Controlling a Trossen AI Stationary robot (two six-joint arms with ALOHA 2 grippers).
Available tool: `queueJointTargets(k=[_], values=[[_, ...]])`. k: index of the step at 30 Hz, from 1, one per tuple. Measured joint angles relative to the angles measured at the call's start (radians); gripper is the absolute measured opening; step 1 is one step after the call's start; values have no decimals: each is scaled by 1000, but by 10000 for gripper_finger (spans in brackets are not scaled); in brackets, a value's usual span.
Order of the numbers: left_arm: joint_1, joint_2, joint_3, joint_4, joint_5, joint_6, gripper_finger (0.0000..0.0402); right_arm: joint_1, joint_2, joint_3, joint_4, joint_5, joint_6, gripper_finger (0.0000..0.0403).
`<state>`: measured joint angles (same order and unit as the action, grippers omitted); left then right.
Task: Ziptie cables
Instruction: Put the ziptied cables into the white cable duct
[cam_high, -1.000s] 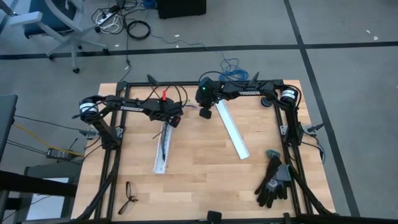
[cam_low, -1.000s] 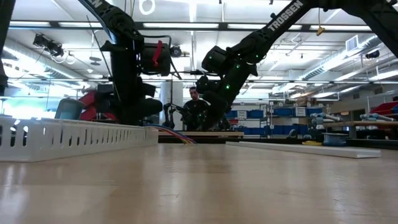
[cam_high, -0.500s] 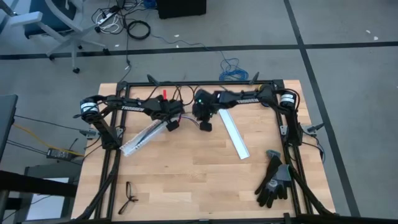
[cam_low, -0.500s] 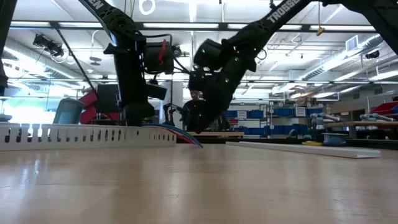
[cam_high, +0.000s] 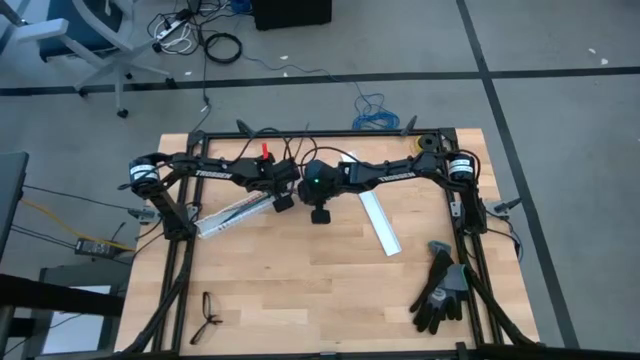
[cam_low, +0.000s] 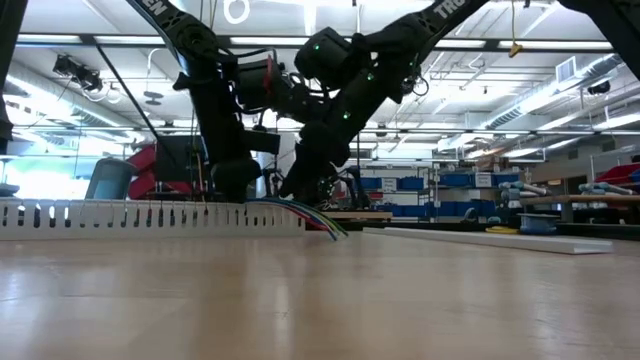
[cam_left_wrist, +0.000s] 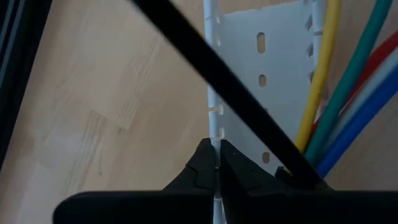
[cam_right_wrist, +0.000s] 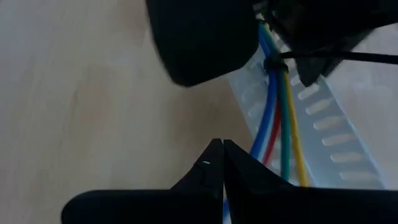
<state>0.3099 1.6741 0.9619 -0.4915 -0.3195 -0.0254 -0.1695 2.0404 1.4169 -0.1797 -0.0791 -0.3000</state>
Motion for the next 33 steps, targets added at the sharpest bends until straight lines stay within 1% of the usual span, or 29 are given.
queueJointTargets(k=[3,5,6,9,11,14,22,29,33], values=[[0,0,-1,11,16,0,10,0,46,-1,9,-8,-1,0],[4,-1,-10,12,25,-1,10,0,58,-1,5,13,2,0],[5,-2,-15,14,27,-1,10,0,55,-1,-11,44,1,0],[2,-2,-17,14,28,8,10,-2,53,0,-51,181,-10,0],[0,-2,-19,21,38,28,10,-19,47,-1,-67,222,-35,0],[-3,-2,-18,30,54,47,10,-45,43,-1,-59,230,-69,0],[-4,0,-19,29,84,44,10,-107,43,-1,1,235,-71,0],[-6,0,-19,27,90,52,10,-120,10,-1,-27,234,-81,0],[-8,0,-19,34,110,76,10,-135,-1,-1,5,239,-95,0]])
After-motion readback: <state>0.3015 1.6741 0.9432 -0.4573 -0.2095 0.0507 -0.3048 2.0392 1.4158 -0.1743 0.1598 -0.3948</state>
